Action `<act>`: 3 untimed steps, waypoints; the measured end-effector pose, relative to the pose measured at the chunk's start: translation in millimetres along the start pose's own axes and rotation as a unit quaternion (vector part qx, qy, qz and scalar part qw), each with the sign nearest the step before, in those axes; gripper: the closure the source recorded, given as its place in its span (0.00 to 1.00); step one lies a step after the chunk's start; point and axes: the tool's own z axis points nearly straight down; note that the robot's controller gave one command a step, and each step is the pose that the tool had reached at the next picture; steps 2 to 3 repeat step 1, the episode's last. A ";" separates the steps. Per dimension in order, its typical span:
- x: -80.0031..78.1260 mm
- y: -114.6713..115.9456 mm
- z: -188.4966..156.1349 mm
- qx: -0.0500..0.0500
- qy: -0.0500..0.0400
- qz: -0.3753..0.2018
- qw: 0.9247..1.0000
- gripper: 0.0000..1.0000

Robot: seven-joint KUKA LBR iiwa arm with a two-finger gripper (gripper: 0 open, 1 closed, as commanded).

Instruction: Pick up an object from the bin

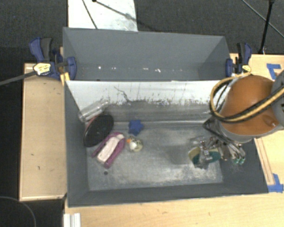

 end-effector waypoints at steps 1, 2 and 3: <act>-2.5 -0.7 -53.6 0.000 0.000 0.002 1.000 1.00; -2.5 -0.7 -53.6 0.000 0.000 0.002 1.000 1.00; -2.5 -0.7 -53.6 0.000 0.000 0.002 1.000 1.00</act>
Offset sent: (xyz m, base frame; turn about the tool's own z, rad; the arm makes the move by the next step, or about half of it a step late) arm 0.0001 -0.0001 0.0503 0.0000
